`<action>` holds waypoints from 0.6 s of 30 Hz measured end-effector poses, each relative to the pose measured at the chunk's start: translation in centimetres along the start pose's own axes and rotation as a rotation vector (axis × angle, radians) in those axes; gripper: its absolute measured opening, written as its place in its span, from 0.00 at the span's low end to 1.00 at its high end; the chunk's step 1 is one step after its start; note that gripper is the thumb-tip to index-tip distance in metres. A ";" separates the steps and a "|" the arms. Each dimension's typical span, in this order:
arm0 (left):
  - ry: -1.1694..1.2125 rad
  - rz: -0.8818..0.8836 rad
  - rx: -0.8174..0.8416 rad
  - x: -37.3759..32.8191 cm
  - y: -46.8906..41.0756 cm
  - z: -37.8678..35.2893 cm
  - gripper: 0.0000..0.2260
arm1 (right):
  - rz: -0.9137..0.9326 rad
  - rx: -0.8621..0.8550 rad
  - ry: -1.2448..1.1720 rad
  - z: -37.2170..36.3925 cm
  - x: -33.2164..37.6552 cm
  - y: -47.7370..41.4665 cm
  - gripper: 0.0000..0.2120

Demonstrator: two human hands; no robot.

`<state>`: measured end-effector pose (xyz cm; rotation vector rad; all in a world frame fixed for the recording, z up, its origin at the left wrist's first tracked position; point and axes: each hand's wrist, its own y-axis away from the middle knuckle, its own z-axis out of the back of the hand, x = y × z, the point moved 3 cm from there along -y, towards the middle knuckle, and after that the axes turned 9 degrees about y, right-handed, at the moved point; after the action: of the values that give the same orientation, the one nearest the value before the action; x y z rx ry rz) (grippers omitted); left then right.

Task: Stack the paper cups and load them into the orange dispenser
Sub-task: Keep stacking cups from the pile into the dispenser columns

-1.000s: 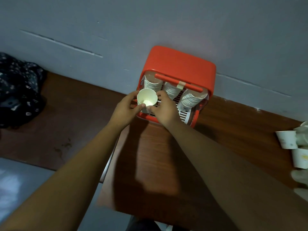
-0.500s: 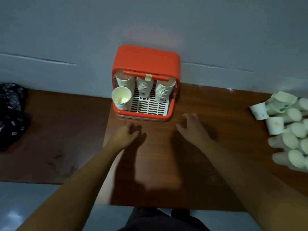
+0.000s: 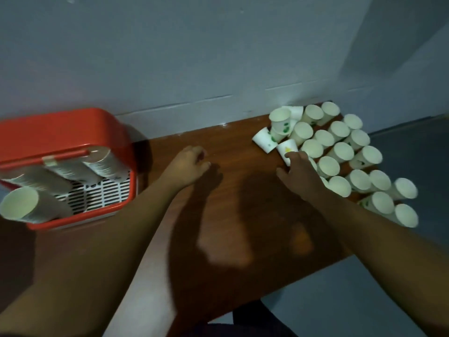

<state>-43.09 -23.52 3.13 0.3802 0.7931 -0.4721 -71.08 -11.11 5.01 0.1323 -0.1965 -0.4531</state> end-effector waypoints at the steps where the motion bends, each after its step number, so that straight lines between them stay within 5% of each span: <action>1: 0.008 -0.001 0.006 -1.4 -1.8 -1.1 0.11 | -0.019 0.000 -0.007 0.5 -1.6 -1.1 0.26; 10: 0.127 0.226 -0.040 -8.0 -15.8 -11.2 0.17 | 0.054 0.009 0.000 -0.4 -9.2 -12.1 0.28; 18: 0.239 0.213 -0.067 -10.4 -25.2 -15.7 0.45 | 0.141 -0.241 0.033 -1.0 -10.3 -19.1 0.27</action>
<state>-72.10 -34.04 -2.87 0.4587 0.9847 -0.2025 -87.92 -23.41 -0.87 -0.1102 -0.1167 -0.3311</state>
